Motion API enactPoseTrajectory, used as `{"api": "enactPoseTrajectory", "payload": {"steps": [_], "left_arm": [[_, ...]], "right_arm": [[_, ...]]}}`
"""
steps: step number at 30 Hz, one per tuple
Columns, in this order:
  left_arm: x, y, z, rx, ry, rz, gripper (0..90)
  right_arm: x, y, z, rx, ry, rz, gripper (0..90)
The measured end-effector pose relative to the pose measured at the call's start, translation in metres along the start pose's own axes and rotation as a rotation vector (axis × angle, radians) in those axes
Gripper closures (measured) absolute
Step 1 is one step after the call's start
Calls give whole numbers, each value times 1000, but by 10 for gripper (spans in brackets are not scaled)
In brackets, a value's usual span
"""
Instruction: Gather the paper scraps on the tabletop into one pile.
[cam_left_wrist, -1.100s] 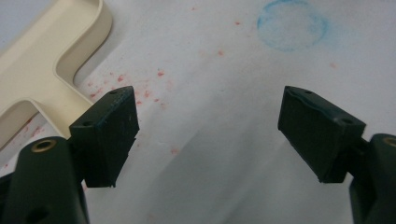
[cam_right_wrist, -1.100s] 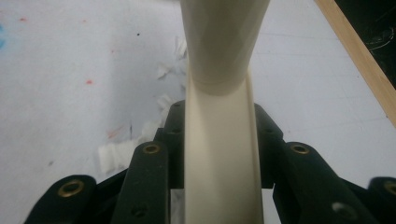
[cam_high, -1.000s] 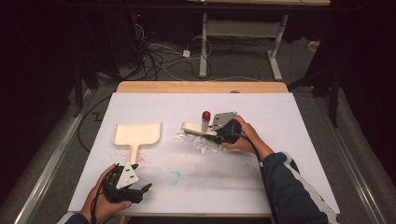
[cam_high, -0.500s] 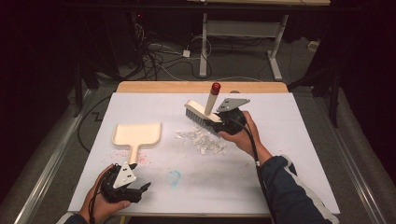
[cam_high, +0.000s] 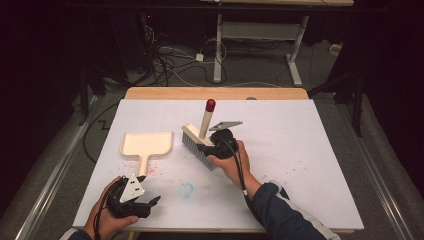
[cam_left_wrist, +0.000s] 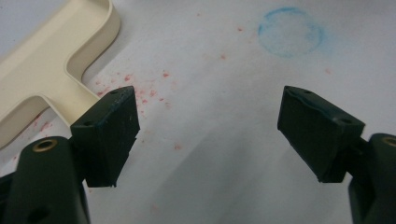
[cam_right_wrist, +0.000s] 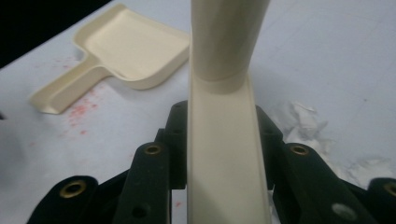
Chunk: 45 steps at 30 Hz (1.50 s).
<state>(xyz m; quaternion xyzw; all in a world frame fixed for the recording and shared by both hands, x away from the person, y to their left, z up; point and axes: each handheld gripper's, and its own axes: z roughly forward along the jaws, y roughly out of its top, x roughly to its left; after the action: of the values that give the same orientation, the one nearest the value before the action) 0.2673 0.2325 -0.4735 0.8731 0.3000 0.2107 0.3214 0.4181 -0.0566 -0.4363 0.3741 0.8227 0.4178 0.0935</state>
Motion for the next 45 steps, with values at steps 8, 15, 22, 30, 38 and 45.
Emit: {"api": "enactPoseTrajectory", "payload": {"steps": [8, 15, 22, 30, 38, 45], "left_arm": [[0, 0, 1, 10, -9, 6, 198], [-2, 1, 2, 16, -11, 16, 198], [-3, 2, 2, 14, -7, 16, 198], [-2, 2, 2, 12, -11, 14, 198], [-1, 0, 1, 10, -16, 12, 198], [-1, 0, 1, 12, -17, 13, 198]], "right_arm": [[-14, -5, -6, 10, -100, 22, 678], [-33, -19, -33, 5, -154, 72, 677], [-27, -14, -49, -68, -165, 68, 678], [4, 0, -28, -108, -64, 70, 677], [15, -3, 16, -59, -67, 100, 677], [-1, -7, 6, -24, -142, 122, 674]]}}
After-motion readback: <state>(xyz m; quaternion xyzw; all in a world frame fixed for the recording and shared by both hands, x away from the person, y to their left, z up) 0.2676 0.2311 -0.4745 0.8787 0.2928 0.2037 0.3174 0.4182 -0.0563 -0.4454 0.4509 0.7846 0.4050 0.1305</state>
